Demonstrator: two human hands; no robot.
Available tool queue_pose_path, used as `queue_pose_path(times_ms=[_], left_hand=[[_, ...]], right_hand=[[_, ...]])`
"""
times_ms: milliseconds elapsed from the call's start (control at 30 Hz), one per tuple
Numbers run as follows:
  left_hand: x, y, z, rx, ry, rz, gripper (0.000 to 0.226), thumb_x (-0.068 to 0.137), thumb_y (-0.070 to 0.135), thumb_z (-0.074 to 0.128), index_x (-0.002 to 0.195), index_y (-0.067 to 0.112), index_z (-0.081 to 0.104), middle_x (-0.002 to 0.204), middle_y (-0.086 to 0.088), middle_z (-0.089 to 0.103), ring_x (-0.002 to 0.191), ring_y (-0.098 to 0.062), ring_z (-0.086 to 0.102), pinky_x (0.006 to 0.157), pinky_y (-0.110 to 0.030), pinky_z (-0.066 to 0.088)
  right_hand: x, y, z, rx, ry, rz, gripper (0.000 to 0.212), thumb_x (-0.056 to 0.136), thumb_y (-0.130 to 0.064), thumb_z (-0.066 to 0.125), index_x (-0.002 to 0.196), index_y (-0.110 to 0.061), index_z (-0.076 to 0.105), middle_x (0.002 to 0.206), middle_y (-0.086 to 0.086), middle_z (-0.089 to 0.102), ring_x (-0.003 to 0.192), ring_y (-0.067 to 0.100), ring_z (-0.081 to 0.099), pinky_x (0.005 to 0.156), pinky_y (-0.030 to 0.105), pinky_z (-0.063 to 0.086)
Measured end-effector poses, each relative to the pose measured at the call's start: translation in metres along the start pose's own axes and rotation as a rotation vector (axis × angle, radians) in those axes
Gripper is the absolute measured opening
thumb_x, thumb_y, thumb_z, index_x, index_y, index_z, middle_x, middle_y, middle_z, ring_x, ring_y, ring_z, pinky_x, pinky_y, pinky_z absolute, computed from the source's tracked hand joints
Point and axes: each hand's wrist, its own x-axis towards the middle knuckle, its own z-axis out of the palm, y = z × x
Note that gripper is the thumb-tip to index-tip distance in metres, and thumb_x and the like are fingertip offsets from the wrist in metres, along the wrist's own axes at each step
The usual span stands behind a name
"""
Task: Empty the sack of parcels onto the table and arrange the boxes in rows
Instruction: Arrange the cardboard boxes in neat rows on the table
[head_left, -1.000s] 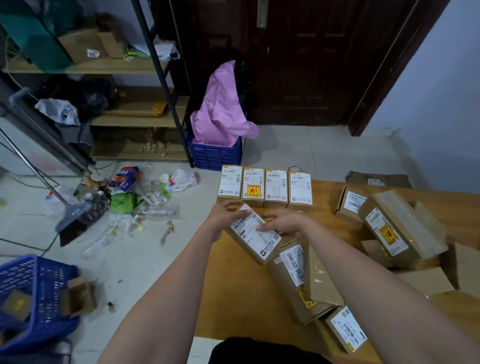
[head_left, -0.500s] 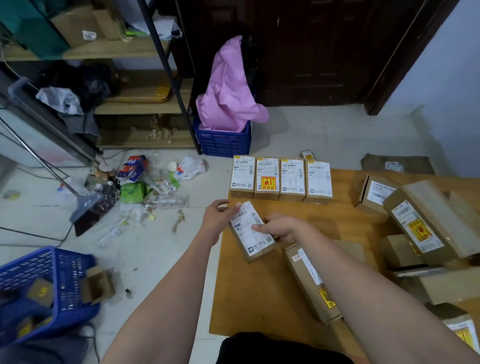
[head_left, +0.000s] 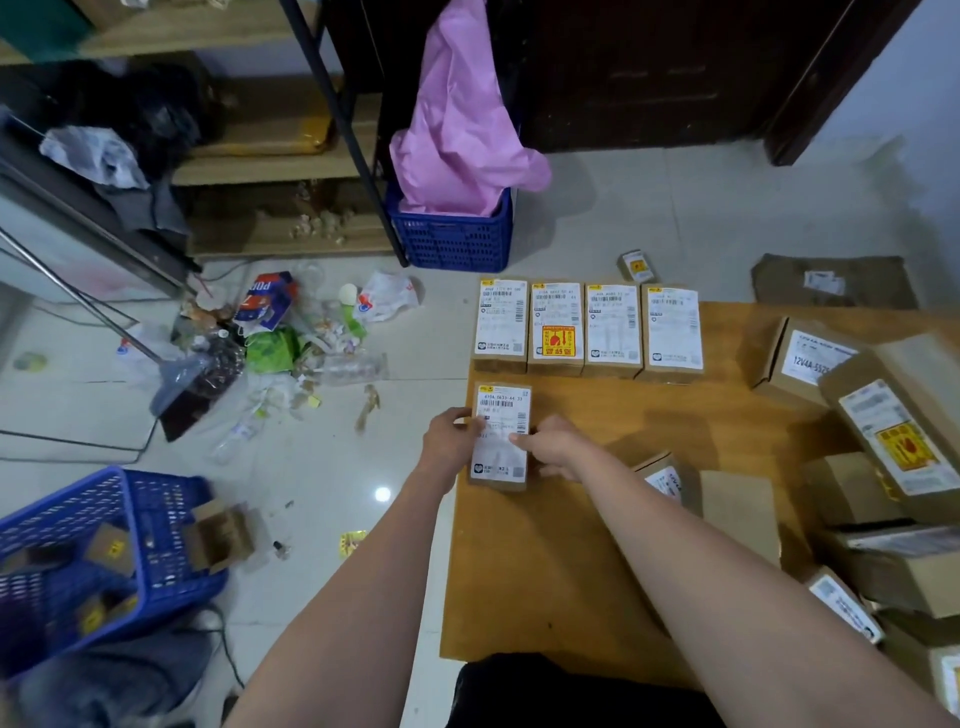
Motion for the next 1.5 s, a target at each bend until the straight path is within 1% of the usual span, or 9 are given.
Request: queue_pose_path(times_ms=[200, 333, 467, 600, 700, 900, 1067, 1300, 1500], left_hand=[[0.006, -0.004, 0.000, 0.042, 0.037, 0.019, 0.038, 0.097, 0.027, 0.060, 0.132, 0.012, 0.055, 0.118, -0.014, 0.069, 0.101, -0.028, 0.069, 0.087, -0.044, 0.058], [0.010, -0.004, 0.000, 0.047, 0.046, 0.020, 0.038, 0.096, 0.027, 0.061, 0.131, 0.014, 0.056, 0.116, -0.013, 0.070, 0.098, -0.027, 0.070, 0.085, -0.042, 0.059], [0.015, 0.000, 0.000, 0.056, 0.047, 0.026, 0.040, 0.096, 0.027, 0.061, 0.133, 0.014, 0.055, 0.116, -0.012, 0.070, 0.100, -0.027, 0.069, 0.083, -0.039, 0.059], [0.019, 0.006, -0.001, 0.052, 0.044, 0.027, 0.039, 0.096, 0.026, 0.061, 0.133, 0.014, 0.055, 0.118, -0.013, 0.069, 0.101, -0.027, 0.069, 0.078, -0.034, 0.058], [0.021, 0.008, -0.001, 0.047, 0.043, 0.024, 0.038, 0.097, 0.026, 0.060, 0.133, 0.015, 0.055, 0.119, -0.013, 0.069, 0.100, -0.027, 0.069, 0.075, -0.033, 0.057], [0.026, 0.009, -0.001, 0.037, 0.040, 0.004, 0.039, 0.097, 0.027, 0.060, 0.134, 0.016, 0.054, 0.120, -0.012, 0.068, 0.100, -0.027, 0.069, 0.078, -0.036, 0.059], [0.030, 0.009, 0.000, -0.013, 0.028, -0.018, 0.038, 0.095, 0.027, 0.063, 0.131, 0.017, 0.056, 0.118, -0.012, 0.069, 0.100, -0.027, 0.070, 0.086, -0.046, 0.059], [0.029, 0.010, 0.001, -0.023, 0.031, -0.009, 0.033, 0.095, 0.027, 0.062, 0.128, 0.018, 0.058, 0.114, -0.011, 0.071, 0.097, -0.026, 0.070, 0.085, -0.047, 0.059], [0.029, 0.011, 0.000, -0.043, 0.034, 0.005, 0.030, 0.097, 0.026, 0.059, 0.126, 0.017, 0.057, 0.115, -0.012, 0.071, 0.099, -0.027, 0.070, 0.087, -0.047, 0.058]], right_hand=[[0.010, -0.004, 0.005, -0.098, 0.107, -0.045, 0.030, 0.096, -0.021, 0.061, 0.120, -0.003, 0.060, 0.123, 0.011, 0.065, 0.109, 0.028, 0.063, 0.081, 0.036, 0.058], [0.013, -0.006, 0.005, -0.088, 0.103, -0.034, 0.034, 0.096, -0.018, 0.061, 0.125, -0.003, 0.057, 0.126, 0.012, 0.063, 0.112, 0.029, 0.063, 0.073, 0.033, 0.057], [0.016, -0.009, 0.004, -0.034, 0.114, -0.027, 0.040, 0.095, -0.017, 0.062, 0.131, -0.003, 0.054, 0.128, 0.012, 0.062, 0.114, 0.030, 0.062, 0.073, 0.034, 0.057], [0.018, -0.012, 0.004, -0.009, 0.126, -0.031, 0.036, 0.096, -0.017, 0.060, 0.128, -0.002, 0.055, 0.127, 0.013, 0.063, 0.113, 0.030, 0.062, 0.078, 0.037, 0.058], [0.019, -0.014, 0.005, 0.001, 0.136, -0.036, 0.034, 0.096, -0.017, 0.060, 0.126, -0.002, 0.056, 0.126, 0.013, 0.064, 0.112, 0.030, 0.063, 0.076, 0.036, 0.058], [0.020, -0.018, 0.004, 0.009, 0.128, -0.043, 0.032, 0.096, -0.018, 0.060, 0.124, -0.003, 0.057, 0.126, 0.012, 0.064, 0.112, 0.030, 0.062, 0.075, 0.036, 0.056], [0.022, -0.019, 0.001, 0.028, 0.126, -0.038, 0.032, 0.097, -0.019, 0.058, 0.126, -0.004, 0.056, 0.127, 0.012, 0.063, 0.115, 0.030, 0.061, 0.080, 0.039, 0.055], [0.020, -0.019, -0.001, 0.026, 0.124, -0.047, 0.034, 0.097, -0.019, 0.058, 0.128, -0.003, 0.055, 0.128, 0.012, 0.063, 0.116, 0.030, 0.060, 0.081, 0.039, 0.053], [0.019, -0.020, -0.002, -0.047, 0.145, -0.077, 0.028, 0.098, -0.021, 0.057, 0.121, -0.005, 0.059, 0.124, 0.009, 0.065, 0.107, 0.027, 0.062, 0.083, 0.038, 0.057]])
